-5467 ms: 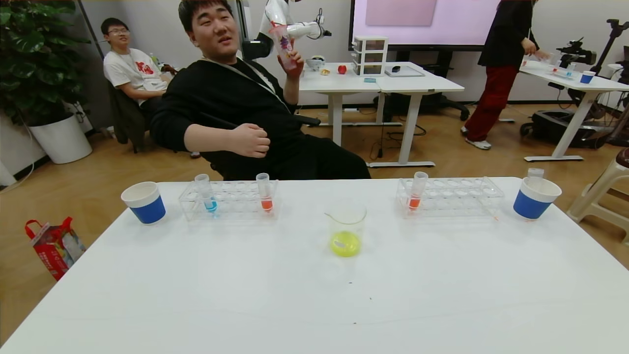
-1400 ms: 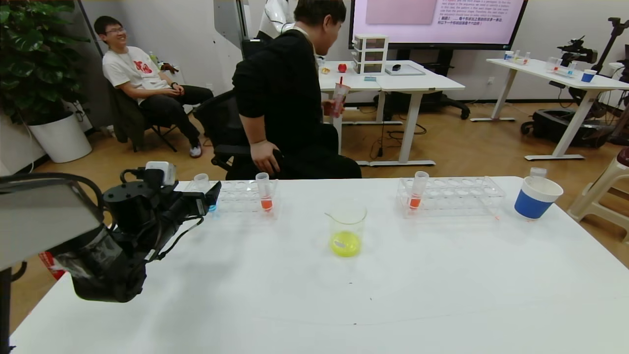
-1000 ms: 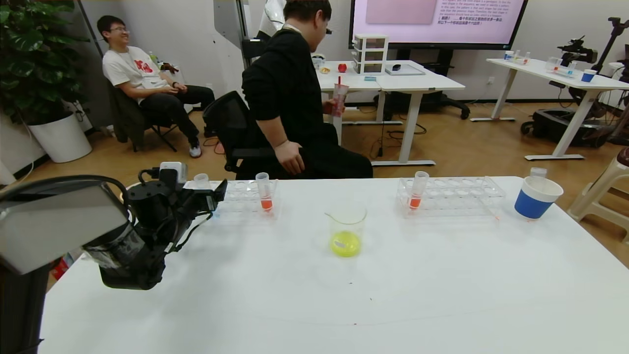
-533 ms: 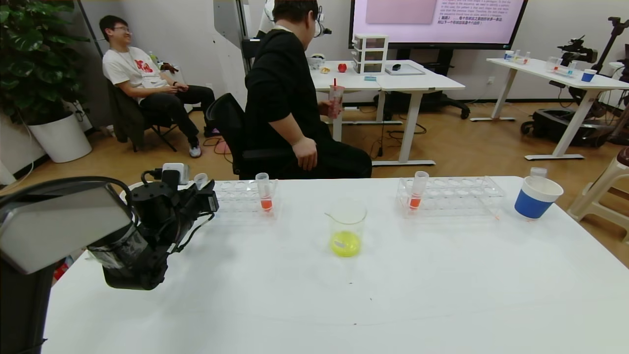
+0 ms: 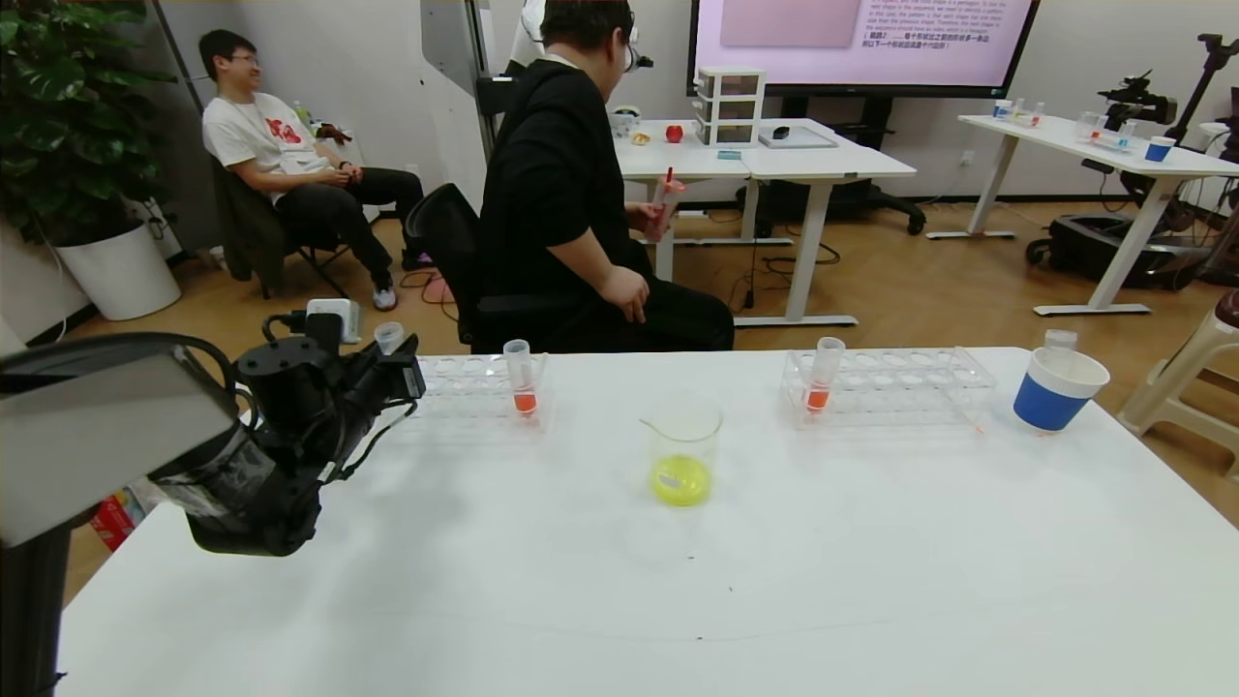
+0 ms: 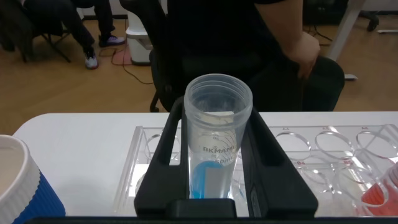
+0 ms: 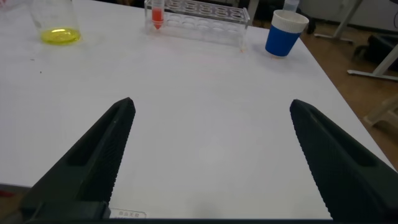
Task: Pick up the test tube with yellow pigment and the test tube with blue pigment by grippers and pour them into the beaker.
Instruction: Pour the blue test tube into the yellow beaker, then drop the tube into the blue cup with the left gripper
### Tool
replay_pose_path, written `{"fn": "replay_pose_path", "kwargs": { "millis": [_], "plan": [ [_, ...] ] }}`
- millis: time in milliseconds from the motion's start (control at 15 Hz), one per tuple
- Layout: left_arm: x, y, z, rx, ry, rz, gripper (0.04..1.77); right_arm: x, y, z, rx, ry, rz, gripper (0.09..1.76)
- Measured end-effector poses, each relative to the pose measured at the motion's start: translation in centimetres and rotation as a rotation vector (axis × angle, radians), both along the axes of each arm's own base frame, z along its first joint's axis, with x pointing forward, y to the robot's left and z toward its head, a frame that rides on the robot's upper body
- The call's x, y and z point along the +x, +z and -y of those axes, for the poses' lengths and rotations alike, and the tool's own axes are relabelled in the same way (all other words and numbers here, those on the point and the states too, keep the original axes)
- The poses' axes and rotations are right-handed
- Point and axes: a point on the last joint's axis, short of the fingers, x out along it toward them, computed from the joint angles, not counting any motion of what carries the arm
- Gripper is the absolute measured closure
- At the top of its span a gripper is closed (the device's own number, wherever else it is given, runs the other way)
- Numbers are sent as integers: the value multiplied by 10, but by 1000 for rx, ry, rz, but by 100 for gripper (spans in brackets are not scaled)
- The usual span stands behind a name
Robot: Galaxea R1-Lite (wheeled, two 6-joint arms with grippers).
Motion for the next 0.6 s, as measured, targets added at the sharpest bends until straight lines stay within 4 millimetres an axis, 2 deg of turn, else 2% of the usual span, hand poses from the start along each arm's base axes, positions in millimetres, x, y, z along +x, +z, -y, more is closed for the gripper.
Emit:
{"fn": "replay_pose_path", "kwargs": {
  "millis": [333, 600],
  "plan": [
    [-9, 46, 3, 1, -18, 29, 132, 0, 0, 0, 0, 0, 0, 11],
    [-12, 61, 9, 3, -36, 67, 132, 0, 0, 0, 0, 0, 0, 11]
  ]
}}
